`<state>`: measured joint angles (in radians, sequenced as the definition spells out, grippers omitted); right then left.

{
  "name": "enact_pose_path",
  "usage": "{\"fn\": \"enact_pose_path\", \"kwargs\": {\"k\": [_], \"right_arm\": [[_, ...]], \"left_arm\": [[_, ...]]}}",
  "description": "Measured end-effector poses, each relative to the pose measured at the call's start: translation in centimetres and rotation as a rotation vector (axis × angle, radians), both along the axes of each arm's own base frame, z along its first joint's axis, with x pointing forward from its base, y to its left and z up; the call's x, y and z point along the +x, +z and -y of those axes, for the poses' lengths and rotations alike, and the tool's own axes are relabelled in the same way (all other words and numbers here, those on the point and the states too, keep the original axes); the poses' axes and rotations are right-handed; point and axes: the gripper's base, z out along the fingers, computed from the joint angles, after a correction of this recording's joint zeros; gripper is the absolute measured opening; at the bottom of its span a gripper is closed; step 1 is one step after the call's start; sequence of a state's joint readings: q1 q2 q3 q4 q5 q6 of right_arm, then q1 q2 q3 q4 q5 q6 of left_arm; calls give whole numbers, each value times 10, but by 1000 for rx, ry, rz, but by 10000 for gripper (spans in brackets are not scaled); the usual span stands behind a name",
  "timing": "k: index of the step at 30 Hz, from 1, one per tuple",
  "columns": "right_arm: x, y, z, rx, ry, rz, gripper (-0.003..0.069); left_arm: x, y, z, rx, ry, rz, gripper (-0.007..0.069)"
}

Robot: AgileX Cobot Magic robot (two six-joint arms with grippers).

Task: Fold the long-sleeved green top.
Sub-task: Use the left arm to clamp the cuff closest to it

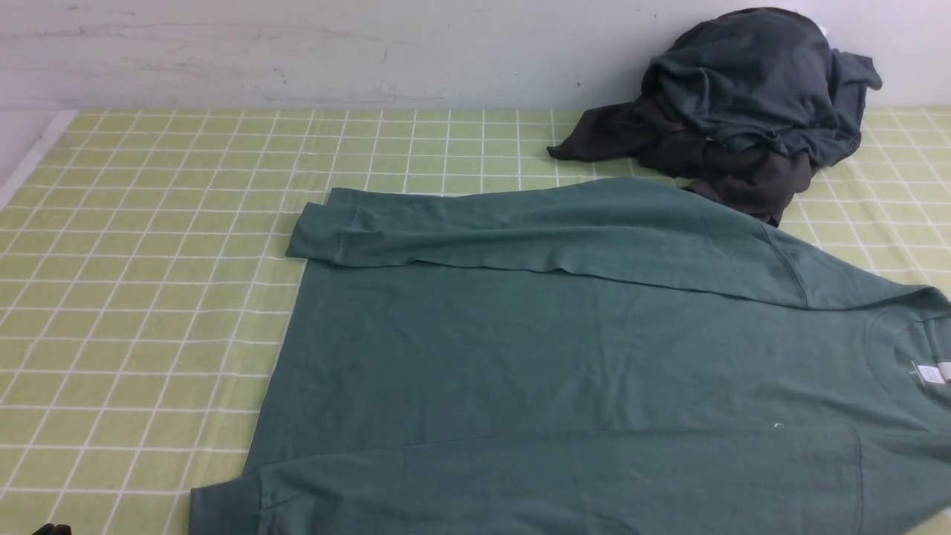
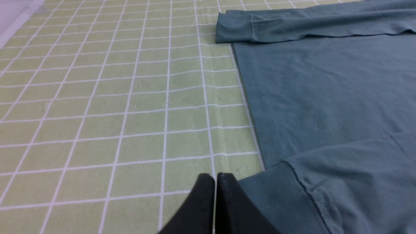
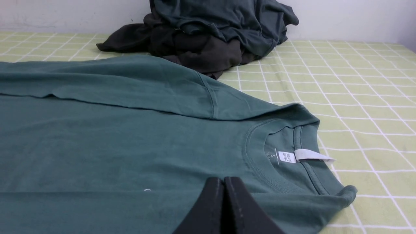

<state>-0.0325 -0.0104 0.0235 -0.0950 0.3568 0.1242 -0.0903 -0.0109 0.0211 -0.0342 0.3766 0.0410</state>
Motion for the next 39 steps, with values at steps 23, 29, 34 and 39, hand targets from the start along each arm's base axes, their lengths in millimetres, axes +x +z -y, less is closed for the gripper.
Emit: {"fn": "enact_pose_path", "kwargs": {"k": [23,29,34,39], "right_arm": [[-6,53,-7,-20,72,614,-16],[-18,72,-10,37,121,863,-16],[-22,103,-11,56,138,859,-16],[-9,161,-7,-5,79,650,-16]], "left_arm": [[1,49,-2,-45,18,571,-3],[-9,72,-4,-234,21,832,-3],[-16,122,-4,-347,-5,815,-3],[11,171,0,-216,19,518,-3]]}}
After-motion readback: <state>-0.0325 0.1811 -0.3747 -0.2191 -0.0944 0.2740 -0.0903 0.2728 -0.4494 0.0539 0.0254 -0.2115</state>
